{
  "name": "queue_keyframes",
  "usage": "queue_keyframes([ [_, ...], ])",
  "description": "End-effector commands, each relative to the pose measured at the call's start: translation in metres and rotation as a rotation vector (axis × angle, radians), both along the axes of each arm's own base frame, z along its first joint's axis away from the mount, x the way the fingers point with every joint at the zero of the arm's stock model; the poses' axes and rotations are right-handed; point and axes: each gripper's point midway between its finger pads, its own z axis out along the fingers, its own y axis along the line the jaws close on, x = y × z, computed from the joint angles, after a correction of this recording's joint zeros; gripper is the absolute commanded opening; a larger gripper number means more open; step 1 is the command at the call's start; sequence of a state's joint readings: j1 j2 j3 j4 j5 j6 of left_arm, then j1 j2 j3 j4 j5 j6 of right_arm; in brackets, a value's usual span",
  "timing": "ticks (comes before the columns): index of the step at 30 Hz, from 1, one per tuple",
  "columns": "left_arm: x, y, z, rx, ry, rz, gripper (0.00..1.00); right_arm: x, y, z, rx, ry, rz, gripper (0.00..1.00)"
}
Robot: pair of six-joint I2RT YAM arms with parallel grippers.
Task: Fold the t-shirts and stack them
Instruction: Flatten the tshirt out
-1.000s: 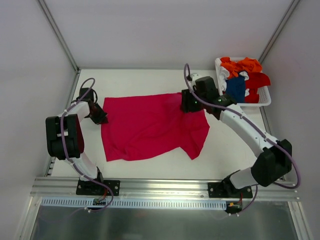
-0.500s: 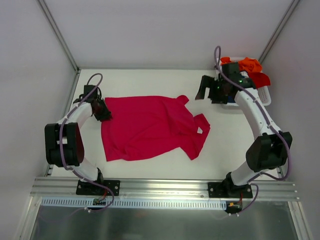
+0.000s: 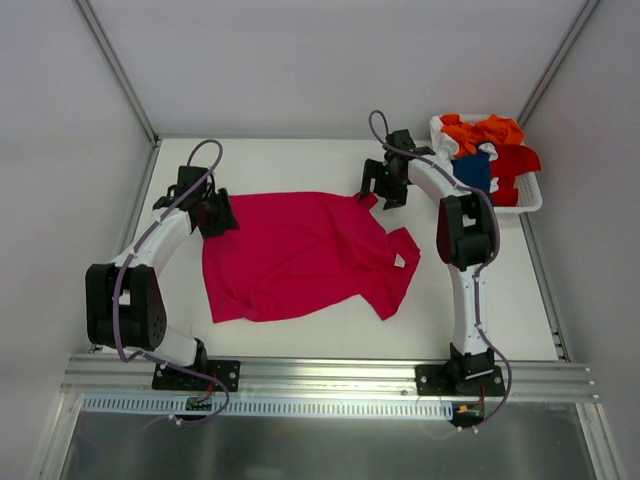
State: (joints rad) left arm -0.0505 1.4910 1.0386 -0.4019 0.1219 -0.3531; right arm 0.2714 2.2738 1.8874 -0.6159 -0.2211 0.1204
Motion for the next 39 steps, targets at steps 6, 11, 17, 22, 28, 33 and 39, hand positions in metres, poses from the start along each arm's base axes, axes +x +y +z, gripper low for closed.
queue_keyframes([
  [6,-0.014,0.006,0.018,0.009,-0.057,0.019,0.49,0.043,0.000,0.023,-0.099,-0.123,-0.091,0.70],
  [11,-0.015,0.007,0.020,0.013,-0.063,0.021,0.50,0.028,-0.009,0.008,-0.144,-0.084,-0.088,0.61],
  [17,-0.012,0.008,0.022,0.022,-0.072,0.016,0.51,0.014,-0.016,0.003,-0.171,-0.065,-0.050,0.60],
  [22,-0.011,0.010,0.023,0.034,-0.075,0.014,0.51,0.015,-0.008,-0.012,-0.152,-0.048,-0.041,0.52],
  [28,-0.015,0.014,0.023,0.057,-0.078,0.025,0.58,0.014,-0.002,-0.020,-0.167,-0.040,-0.022,0.26],
  [33,-0.014,0.018,0.018,0.067,-0.059,0.044,0.63,0.027,0.000,0.003,-0.164,-0.119,-0.019,0.01],
  [39,-0.009,0.013,0.014,0.050,-0.041,0.023,0.63,0.076,-0.007,0.138,-0.172,-0.494,-0.019,0.00],
])
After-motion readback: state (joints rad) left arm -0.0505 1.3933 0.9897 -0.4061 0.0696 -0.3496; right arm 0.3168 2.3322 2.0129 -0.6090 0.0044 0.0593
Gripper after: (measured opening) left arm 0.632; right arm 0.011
